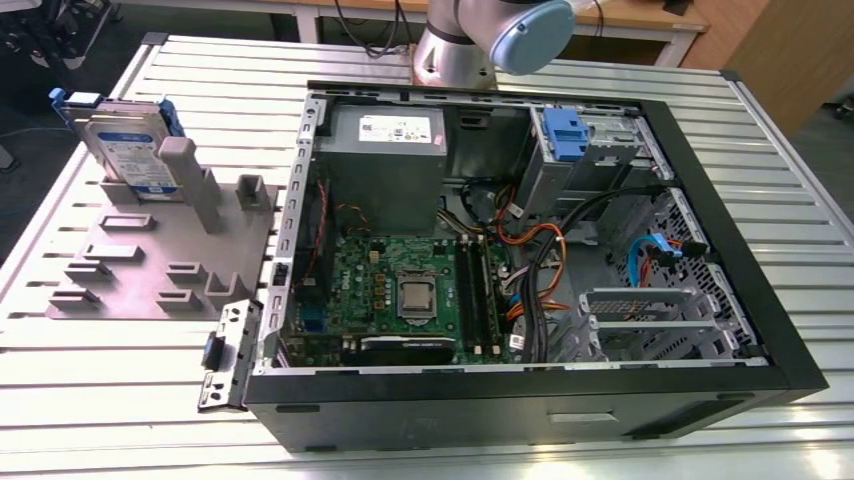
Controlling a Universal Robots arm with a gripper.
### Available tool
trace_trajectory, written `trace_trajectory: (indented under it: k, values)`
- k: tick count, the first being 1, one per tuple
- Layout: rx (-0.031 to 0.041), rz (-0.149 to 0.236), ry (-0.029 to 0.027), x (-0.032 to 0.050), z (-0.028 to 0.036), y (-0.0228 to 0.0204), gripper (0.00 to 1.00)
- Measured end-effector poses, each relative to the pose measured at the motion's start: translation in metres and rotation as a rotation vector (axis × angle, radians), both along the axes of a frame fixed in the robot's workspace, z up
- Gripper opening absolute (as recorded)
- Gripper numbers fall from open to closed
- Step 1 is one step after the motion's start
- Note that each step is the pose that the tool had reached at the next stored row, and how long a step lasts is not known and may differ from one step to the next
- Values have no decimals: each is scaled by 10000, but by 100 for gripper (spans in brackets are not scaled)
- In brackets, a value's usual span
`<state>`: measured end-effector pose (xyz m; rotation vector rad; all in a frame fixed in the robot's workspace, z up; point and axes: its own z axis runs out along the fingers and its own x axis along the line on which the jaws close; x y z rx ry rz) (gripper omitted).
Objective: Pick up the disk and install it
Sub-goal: 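Pick up the disk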
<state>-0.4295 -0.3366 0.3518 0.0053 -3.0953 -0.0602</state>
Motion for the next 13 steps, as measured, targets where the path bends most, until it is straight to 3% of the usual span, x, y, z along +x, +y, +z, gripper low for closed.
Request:
trace_trajectory:
  k: [13]
  values:
    - [0,107,1,0,0,0,11]
